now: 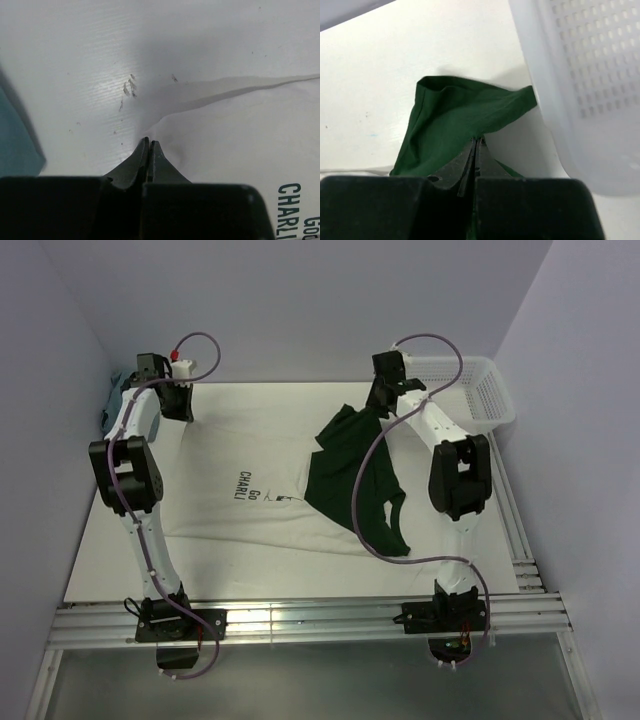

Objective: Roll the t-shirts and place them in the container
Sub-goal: Fold the tshirt

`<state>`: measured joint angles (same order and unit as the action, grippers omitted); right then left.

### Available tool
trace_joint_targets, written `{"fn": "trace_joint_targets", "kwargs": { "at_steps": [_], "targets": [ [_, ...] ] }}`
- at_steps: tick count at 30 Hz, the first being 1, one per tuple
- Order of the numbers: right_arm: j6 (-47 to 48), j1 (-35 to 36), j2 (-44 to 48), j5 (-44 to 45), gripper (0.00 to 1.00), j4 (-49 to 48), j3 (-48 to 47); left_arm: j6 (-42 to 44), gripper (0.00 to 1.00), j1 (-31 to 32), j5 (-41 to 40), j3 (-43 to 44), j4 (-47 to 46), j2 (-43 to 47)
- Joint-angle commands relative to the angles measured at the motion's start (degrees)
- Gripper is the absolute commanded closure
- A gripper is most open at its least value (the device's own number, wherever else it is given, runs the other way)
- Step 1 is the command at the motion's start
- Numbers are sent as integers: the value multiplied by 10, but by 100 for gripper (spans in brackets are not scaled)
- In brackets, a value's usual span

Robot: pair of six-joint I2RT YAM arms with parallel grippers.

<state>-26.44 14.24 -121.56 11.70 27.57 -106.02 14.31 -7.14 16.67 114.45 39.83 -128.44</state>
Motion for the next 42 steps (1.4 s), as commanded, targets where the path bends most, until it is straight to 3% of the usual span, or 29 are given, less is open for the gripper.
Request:
{"fn": "trace_joint_targets", "kwargs": {
  "at_steps": [1, 14, 23, 42],
  "targets": [
    [4, 2, 58, 28, 100, -23, 41, 18, 100, 1, -25, -23, 19, 50],
    [-30, 47, 224, 73, 100, -49, 268, 63, 100, -33, -22, -117, 57, 117],
    [-65, 54, 314, 93, 100, -28, 369, 92, 100, -52, -13, -198, 66, 164],
    [-107, 67, 358, 74, 100, -20, 503, 121, 100, -81, -19, -296, 60, 209]
  ]
}}
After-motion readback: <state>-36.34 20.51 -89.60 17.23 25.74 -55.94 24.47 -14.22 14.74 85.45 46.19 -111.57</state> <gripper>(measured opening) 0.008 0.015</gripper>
